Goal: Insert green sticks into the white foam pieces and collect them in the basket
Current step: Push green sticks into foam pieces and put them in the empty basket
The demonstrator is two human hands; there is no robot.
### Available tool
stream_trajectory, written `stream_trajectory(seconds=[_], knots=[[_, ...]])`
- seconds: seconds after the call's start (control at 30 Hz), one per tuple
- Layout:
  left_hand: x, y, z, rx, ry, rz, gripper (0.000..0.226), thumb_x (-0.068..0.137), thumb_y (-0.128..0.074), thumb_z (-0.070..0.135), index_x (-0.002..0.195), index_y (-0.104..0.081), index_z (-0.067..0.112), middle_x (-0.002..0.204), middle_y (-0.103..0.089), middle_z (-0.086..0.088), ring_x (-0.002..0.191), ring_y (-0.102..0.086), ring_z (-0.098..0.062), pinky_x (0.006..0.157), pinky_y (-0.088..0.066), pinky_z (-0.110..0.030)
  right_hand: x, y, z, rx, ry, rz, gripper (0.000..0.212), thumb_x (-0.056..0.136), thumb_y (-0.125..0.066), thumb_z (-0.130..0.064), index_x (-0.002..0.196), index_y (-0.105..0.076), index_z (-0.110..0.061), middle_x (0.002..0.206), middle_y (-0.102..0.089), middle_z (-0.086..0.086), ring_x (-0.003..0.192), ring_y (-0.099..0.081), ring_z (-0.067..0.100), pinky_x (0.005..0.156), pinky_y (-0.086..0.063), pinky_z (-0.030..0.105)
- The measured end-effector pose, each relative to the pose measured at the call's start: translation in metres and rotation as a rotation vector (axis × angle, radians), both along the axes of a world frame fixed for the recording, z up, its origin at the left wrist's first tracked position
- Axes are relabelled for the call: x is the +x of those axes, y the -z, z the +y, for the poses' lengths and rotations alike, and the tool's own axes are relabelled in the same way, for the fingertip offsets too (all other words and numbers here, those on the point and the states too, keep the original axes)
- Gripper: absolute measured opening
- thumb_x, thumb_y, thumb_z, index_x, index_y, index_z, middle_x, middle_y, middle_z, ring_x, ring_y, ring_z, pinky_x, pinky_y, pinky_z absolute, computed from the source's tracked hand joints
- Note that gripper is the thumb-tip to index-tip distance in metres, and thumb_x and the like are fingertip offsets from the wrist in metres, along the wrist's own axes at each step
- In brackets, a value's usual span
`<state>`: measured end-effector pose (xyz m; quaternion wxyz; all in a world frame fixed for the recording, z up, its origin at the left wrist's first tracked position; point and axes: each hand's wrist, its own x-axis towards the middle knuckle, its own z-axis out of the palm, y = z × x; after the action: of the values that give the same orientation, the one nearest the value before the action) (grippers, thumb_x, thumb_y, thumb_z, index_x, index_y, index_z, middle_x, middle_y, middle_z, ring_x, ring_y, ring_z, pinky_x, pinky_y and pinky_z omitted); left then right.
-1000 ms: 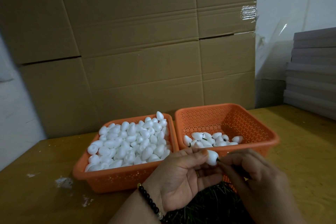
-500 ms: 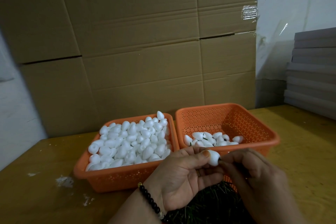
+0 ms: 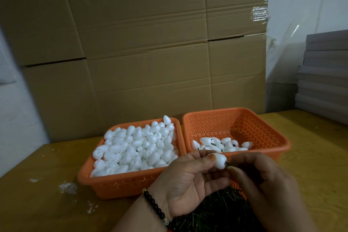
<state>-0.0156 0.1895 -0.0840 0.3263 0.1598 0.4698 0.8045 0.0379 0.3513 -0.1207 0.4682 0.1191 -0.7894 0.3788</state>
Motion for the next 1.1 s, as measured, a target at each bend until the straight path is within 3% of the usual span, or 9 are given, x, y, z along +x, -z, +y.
stream_trajectory(seconds=[0.17, 0.27, 0.33, 0.5, 0.77, 0.9, 0.97, 1.1], knots=[[0.001, 0.001, 0.001, 0.003, -0.020, 0.000, 0.014, 0.079, -0.066, 0.004, 0.090, -0.073, 0.000, 0.096, -0.067, -0.020, 0.083, -0.068, -0.025, 0.068, -0.059, -0.032, 0.000, 0.002, 0.001, -0.001, -0.009, 0.003, 0.013, 0.073, -0.069, -0.020, 0.084, -0.068, -0.026, 0.083, -0.065, -0.016, 0.076, -0.062, -0.004, 0.065, -0.044, 0.007], [0.002, 0.000, 0.001, 0.005, -0.013, 0.004, 0.011, 0.077, -0.068, 0.004, 0.086, -0.075, 0.002, 0.094, -0.068, -0.020, 0.082, -0.069, -0.026, 0.068, -0.060, -0.032, -0.001, 0.002, 0.001, 0.004, -0.006, 0.002, 0.010, 0.074, -0.069, -0.019, 0.082, -0.068, -0.024, 0.082, -0.064, -0.017, 0.075, -0.061, -0.004, 0.065, -0.043, 0.006], [0.002, 0.000, 0.001, -0.002, -0.019, 0.006, 0.012, 0.078, -0.066, 0.004, 0.086, -0.074, 0.002, 0.094, -0.068, -0.020, 0.081, -0.069, -0.026, 0.068, -0.060, -0.032, -0.001, 0.001, 0.001, 0.019, 0.003, 0.003, 0.010, 0.073, -0.069, -0.018, 0.081, -0.068, -0.024, 0.082, -0.063, -0.018, 0.075, -0.060, -0.005, 0.065, -0.042, 0.005], [0.000, 0.003, 0.001, -0.013, -0.030, 0.006, 0.032, 0.081, -0.064, 0.003, 0.111, -0.060, -0.006, 0.099, -0.066, -0.022, 0.083, -0.068, -0.026, 0.068, -0.060, -0.032, -0.001, 0.001, 0.001, 0.039, 0.018, 0.024, 0.012, 0.073, -0.068, -0.016, 0.082, -0.067, -0.024, 0.083, -0.063, -0.018, 0.077, -0.059, -0.007, 0.067, -0.041, 0.003], [-0.002, 0.005, -0.001, 0.007, 0.010, 0.014, 0.022, 0.073, -0.072, 0.005, 0.094, -0.071, 0.000, 0.095, -0.068, -0.021, 0.083, -0.069, -0.027, 0.069, -0.060, -0.033, 0.000, 0.000, 0.000, 0.044, 0.015, 0.000, 0.009, 0.073, -0.069, -0.016, 0.081, -0.068, -0.020, 0.082, -0.063, -0.016, 0.077, -0.059, -0.006, 0.067, -0.041, 0.003], [-0.005, 0.006, -0.002, -0.020, 0.008, 0.017, 0.030, 0.072, -0.073, 0.009, 0.101, -0.066, 0.004, 0.094, -0.068, -0.018, 0.082, -0.069, -0.026, 0.068, -0.058, -0.035, 0.001, -0.001, -0.003, 0.005, -0.009, -0.023, 0.021, 0.070, -0.073, -0.021, 0.091, -0.067, -0.023, 0.090, -0.064, -0.018, 0.082, -0.061, -0.011, 0.071, -0.042, 0.000], [-0.007, 0.005, -0.004, -0.025, 0.017, 0.019, 0.030, 0.075, -0.070, 0.010, 0.105, -0.064, 0.008, 0.096, -0.068, -0.015, 0.081, -0.067, -0.024, 0.067, -0.056, -0.033, 0.002, 0.000, -0.005, -0.068, -0.083, -0.017, 0.027, 0.076, -0.080, -0.028, 0.097, -0.063, -0.026, 0.094, -0.066, -0.012, 0.081, -0.066, -0.008, 0.072, -0.050, 0.007], [-0.013, 0.002, -0.013, 0.088, 0.041, -0.018, 0.026, 0.074, -0.065, 0.001, 0.097, -0.071, 0.010, 0.098, -0.067, -0.015, 0.075, -0.064, -0.022, 0.063, -0.055, -0.031, 0.004, -0.001, -0.006, -0.129, -0.157, -0.036, 0.036, 0.068, -0.071, -0.032, 0.102, -0.062, -0.023, 0.097, -0.067, -0.004, 0.083, -0.070, 0.000, 0.072, -0.057, 0.021]])
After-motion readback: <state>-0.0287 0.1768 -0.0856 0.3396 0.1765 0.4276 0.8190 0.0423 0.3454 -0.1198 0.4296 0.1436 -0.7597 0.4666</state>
